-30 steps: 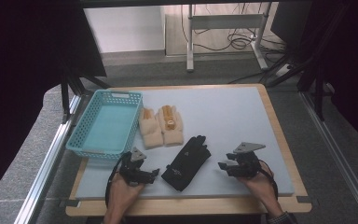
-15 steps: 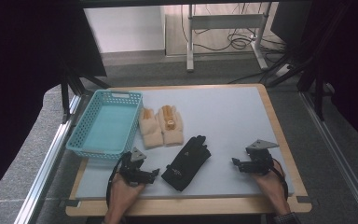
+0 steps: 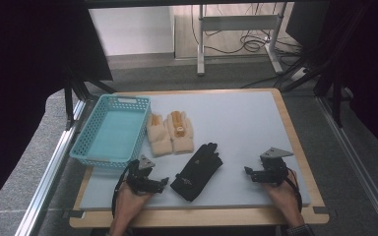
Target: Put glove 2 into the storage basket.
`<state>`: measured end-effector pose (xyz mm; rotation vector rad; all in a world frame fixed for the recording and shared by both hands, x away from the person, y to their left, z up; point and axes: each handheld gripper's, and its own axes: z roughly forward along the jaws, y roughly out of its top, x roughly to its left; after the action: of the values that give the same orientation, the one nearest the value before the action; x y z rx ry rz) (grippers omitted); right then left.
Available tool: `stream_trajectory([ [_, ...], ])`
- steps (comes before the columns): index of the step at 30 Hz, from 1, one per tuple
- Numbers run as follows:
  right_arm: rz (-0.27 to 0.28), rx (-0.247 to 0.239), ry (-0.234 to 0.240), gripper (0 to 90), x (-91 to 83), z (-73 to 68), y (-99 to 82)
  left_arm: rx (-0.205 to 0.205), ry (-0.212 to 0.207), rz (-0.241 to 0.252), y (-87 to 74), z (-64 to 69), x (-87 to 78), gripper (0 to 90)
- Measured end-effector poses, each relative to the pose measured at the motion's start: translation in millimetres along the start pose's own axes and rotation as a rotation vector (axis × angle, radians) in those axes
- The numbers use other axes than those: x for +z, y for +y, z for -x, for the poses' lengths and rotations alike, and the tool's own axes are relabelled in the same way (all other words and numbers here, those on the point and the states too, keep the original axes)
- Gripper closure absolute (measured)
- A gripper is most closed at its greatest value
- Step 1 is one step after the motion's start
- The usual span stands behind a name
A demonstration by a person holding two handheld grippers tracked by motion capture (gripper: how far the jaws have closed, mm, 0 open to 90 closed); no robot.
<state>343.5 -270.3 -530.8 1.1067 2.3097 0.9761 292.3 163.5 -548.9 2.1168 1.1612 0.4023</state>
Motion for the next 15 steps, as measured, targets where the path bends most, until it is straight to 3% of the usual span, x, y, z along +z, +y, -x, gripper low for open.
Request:
stream_trajectory([
  [10,0.000,0.001,-0.001,20.0,-0.1,-0.1,-0.2,-0.009,-0.091,0.035,24.5,10.9,-10.4,7.1],
  [15,0.000,0.000,-0.002,19.9,-0.1,-0.1,-0.2,0.009,-0.144,0.030,42.3,27.0,-10.5,5.4],
])
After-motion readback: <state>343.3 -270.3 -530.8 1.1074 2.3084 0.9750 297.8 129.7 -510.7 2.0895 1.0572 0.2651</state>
